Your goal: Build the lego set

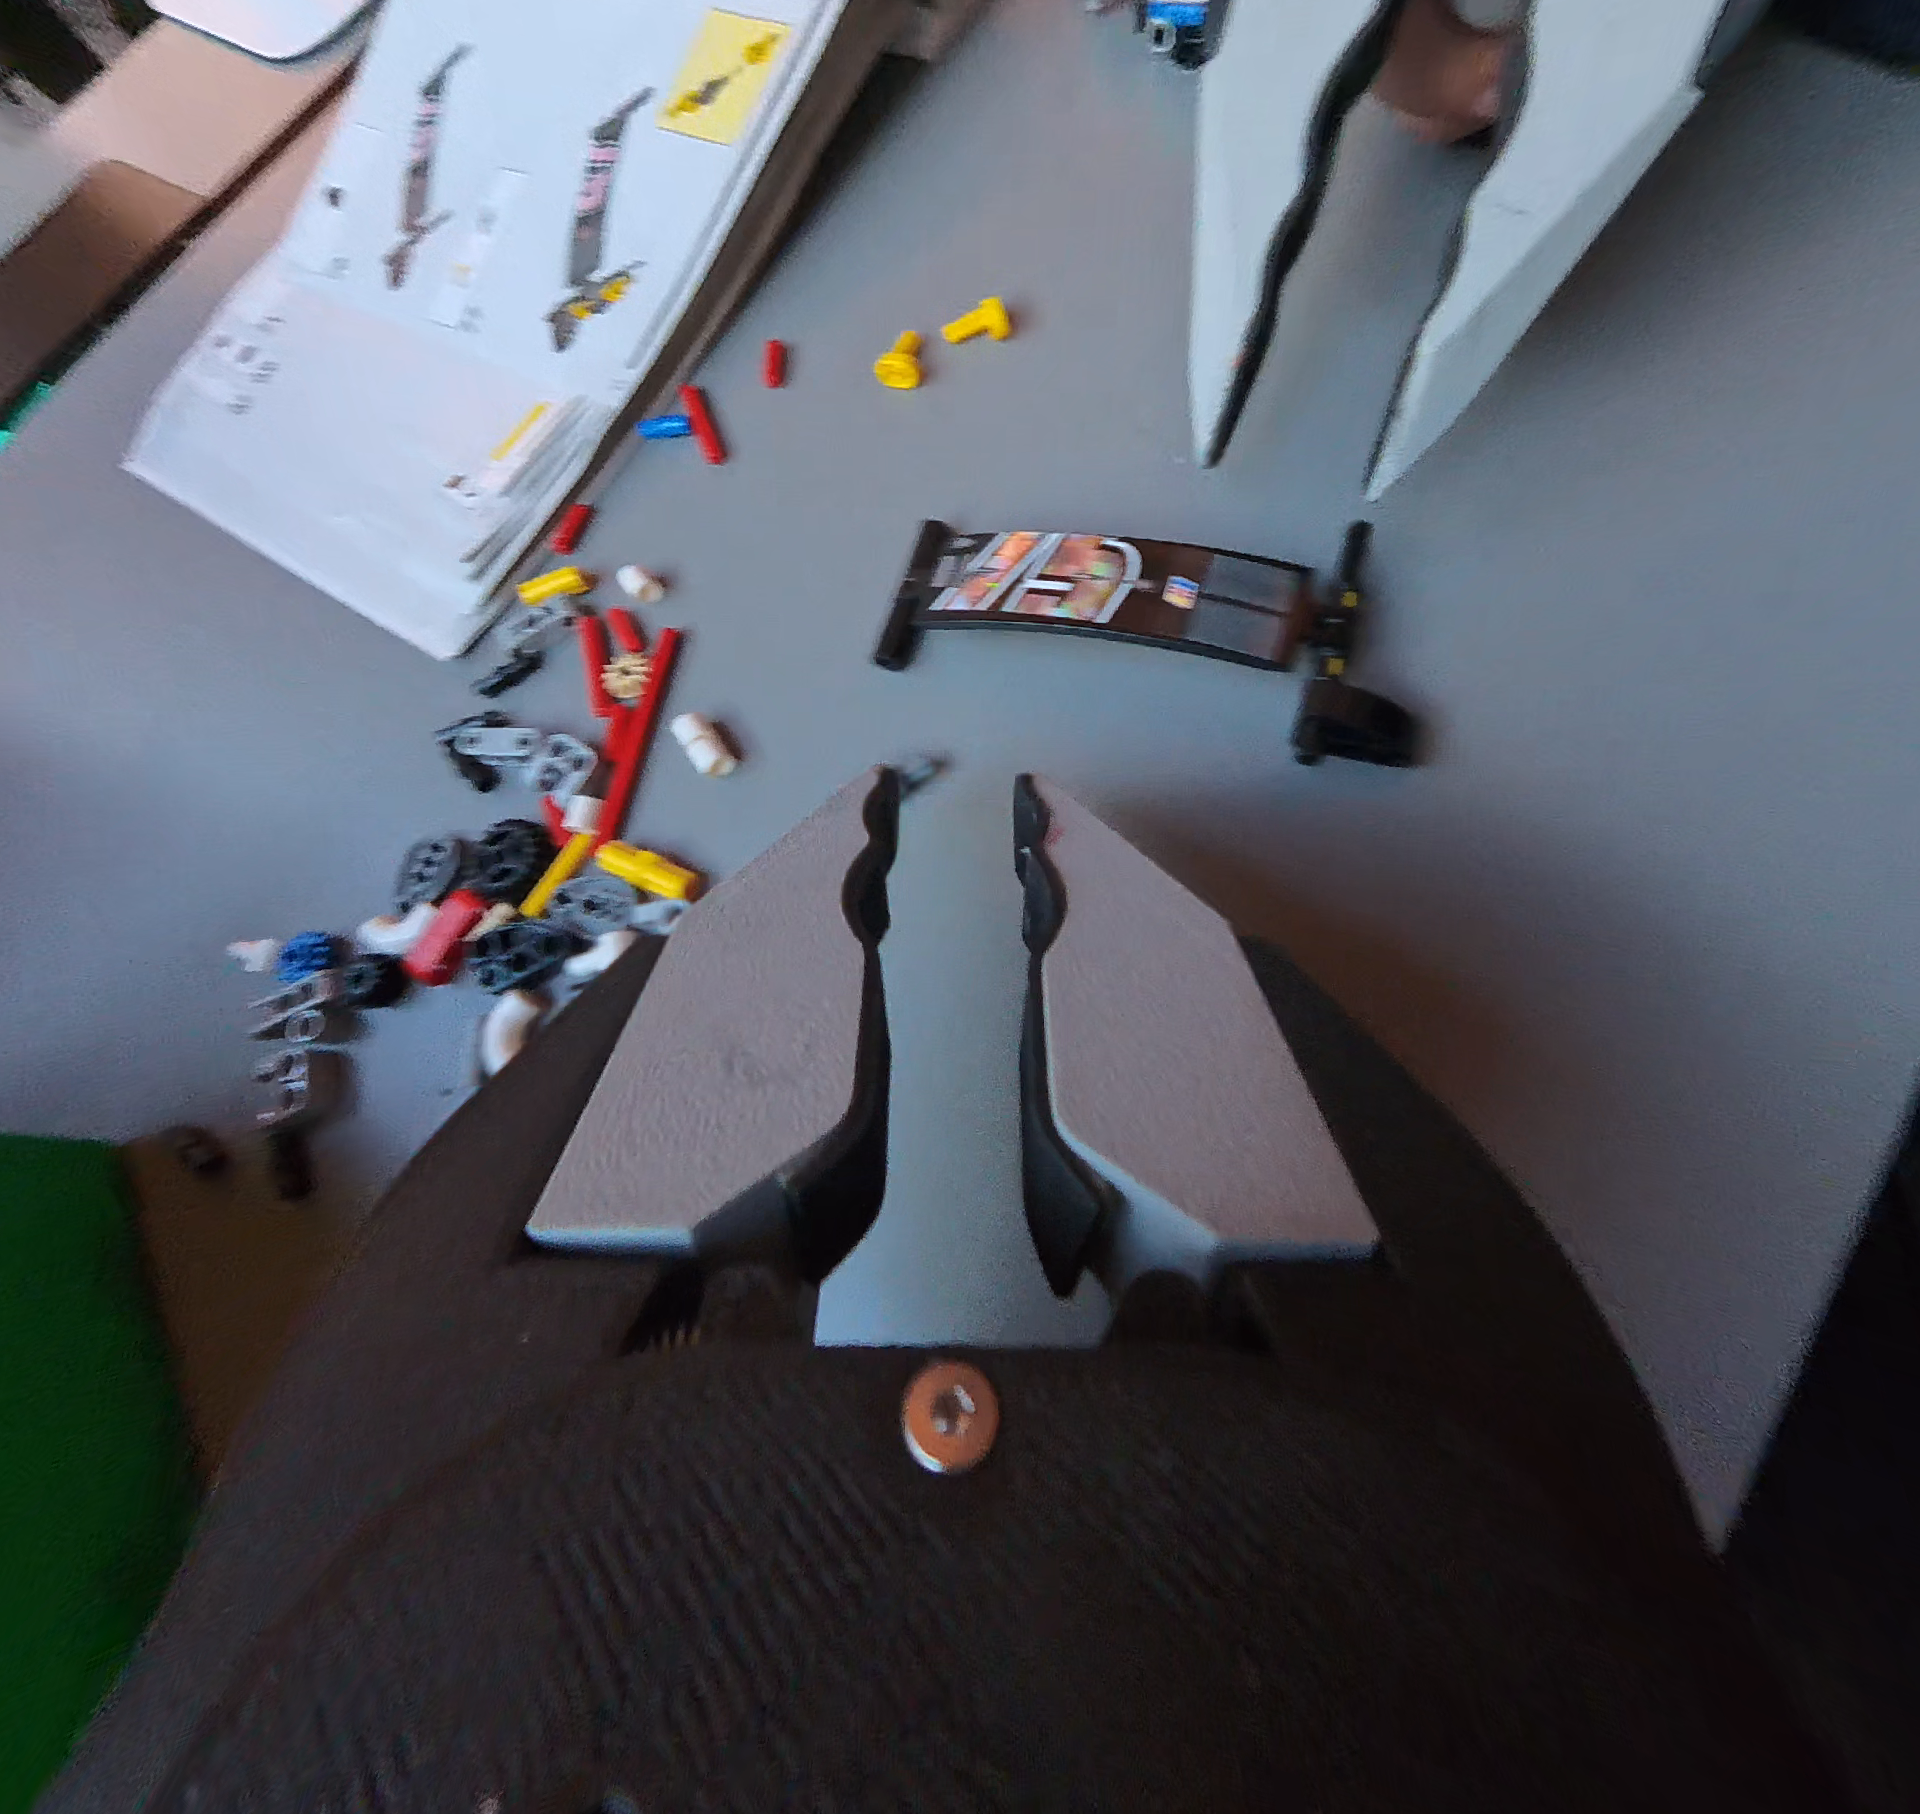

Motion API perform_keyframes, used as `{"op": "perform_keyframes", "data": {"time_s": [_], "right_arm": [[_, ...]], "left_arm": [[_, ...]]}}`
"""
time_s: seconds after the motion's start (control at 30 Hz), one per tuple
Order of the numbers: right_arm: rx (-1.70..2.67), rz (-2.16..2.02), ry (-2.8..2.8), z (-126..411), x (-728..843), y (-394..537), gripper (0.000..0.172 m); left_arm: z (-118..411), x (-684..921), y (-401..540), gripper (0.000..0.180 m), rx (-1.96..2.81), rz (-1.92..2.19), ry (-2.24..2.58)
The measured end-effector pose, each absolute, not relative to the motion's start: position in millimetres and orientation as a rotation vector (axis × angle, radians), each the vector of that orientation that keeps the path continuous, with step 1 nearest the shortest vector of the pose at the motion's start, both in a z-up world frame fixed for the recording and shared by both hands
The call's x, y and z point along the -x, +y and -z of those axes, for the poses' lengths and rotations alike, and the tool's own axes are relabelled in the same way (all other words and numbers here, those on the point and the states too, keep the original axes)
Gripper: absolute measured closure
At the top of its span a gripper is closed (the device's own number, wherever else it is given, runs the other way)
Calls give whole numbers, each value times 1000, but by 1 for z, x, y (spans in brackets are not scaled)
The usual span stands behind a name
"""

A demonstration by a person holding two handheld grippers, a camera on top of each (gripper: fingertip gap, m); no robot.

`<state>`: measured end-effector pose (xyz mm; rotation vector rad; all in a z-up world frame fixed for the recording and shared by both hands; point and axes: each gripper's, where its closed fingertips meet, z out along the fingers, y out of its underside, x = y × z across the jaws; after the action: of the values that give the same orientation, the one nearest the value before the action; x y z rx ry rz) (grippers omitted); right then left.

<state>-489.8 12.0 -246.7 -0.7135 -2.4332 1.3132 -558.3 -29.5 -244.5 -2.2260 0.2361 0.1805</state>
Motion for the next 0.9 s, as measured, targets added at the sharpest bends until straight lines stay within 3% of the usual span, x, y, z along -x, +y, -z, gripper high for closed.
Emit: {"op": "perform_keyframes", "data": {"time_s": [0.37, 0.9], "right_arm": [[857, -1384, -2153, 220, 514, 42, 149], [1026, -1329, -2031, 222, 535, 68, 154]], "left_arm": [[218, 581, -18, 170, 1968, -352, 173], [210, 579, -21, 163, 1921, -106, 123]]}}
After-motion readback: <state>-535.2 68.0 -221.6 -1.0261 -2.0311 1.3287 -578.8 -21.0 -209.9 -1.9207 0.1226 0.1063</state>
